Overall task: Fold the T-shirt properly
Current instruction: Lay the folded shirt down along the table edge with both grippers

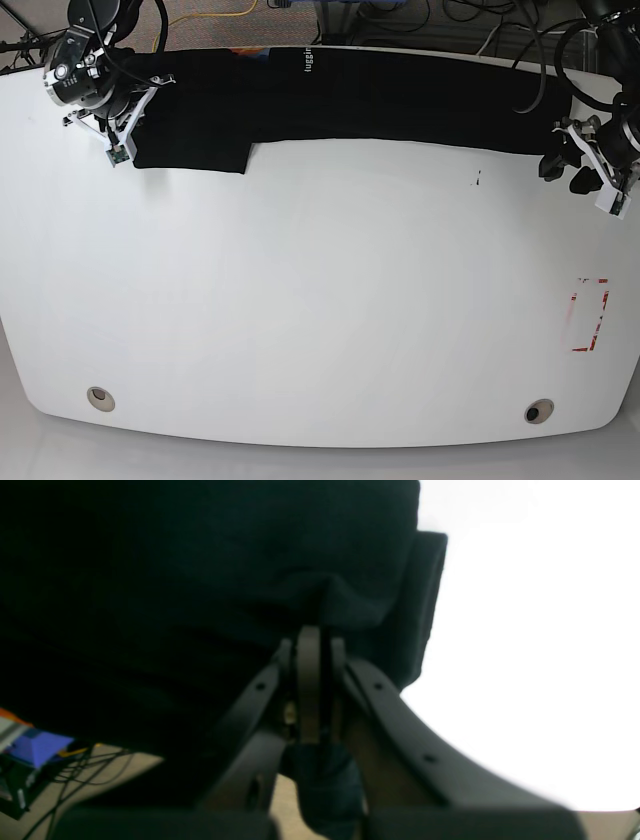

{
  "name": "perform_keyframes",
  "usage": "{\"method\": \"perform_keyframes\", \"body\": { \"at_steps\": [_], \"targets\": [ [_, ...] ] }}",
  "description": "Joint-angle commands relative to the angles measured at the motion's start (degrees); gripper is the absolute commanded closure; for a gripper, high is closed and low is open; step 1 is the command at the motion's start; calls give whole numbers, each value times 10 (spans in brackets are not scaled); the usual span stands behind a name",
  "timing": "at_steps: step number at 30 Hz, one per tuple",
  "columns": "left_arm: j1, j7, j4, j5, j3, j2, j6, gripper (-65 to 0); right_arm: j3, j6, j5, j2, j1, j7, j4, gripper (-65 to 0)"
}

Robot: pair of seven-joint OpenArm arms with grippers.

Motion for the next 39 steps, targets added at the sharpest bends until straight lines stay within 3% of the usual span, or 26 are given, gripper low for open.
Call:
{"method": "perform_keyframes", "body": {
  "at_steps": [1,9,22,39],
  "targets": [
    [-24,-1,5,-10,-1,-6,-1,-360,3,-1,-1,-4,2,6,9,0],
    [-58,3,-44,55,6,28,-1,-360,2,-1,0,-9,1,22,9,0],
    [-45,-1,-122,91,43,27,-1,-360,3,-1,-1,-17,2,23,9,0],
    [78,1,21,89,40,27,-1,-358,2,-1,-1,-21,15,23,9,0]
  ]
}}
